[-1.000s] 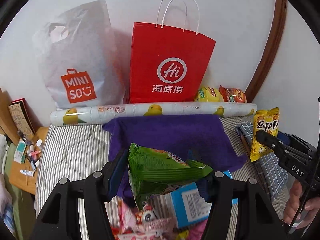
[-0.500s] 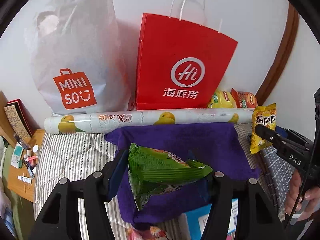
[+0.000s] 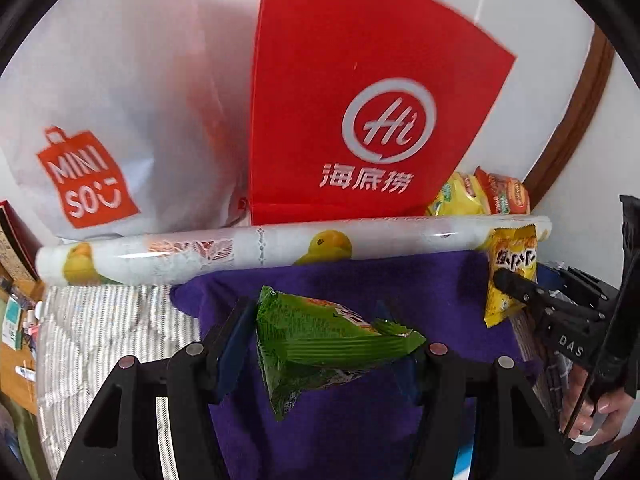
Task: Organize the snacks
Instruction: 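Carry green bag in left tool and yellow bag in right tool onto purple towel, then open right tool to drop yellow bag while left tool releases green bag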
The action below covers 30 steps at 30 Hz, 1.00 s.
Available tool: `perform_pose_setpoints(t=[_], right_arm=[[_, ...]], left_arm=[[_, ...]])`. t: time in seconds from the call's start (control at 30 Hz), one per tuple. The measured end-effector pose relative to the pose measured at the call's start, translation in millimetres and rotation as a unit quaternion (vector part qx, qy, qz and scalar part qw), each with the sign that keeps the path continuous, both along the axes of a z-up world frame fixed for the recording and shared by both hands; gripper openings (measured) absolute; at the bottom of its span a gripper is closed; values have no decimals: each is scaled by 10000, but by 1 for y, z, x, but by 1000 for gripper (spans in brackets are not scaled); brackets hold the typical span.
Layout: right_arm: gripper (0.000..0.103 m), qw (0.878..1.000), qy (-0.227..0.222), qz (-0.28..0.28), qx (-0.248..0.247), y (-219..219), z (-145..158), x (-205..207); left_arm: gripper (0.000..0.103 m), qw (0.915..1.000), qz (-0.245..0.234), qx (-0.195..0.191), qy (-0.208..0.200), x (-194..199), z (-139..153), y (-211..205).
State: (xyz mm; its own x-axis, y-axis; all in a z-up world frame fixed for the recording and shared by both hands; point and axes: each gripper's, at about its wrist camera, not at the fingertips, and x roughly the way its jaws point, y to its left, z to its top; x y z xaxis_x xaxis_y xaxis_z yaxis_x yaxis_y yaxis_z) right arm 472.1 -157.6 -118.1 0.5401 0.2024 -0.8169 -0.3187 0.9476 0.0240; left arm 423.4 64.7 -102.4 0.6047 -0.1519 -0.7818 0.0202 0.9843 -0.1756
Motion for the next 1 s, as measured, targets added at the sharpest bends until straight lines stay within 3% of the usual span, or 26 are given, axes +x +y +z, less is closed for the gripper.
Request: perform_pose_setpoints(t=[0.37, 1.0], right_arm=[[41, 9976, 691, 33, 105, -7, -45, 21], [42, 9950, 994, -31, -128, -6, -76, 25]], left_arm=[[60, 9990, -31, 89, 441, 20, -37, -1], [60, 9977, -67, 162, 655, 30, -62, -11]])
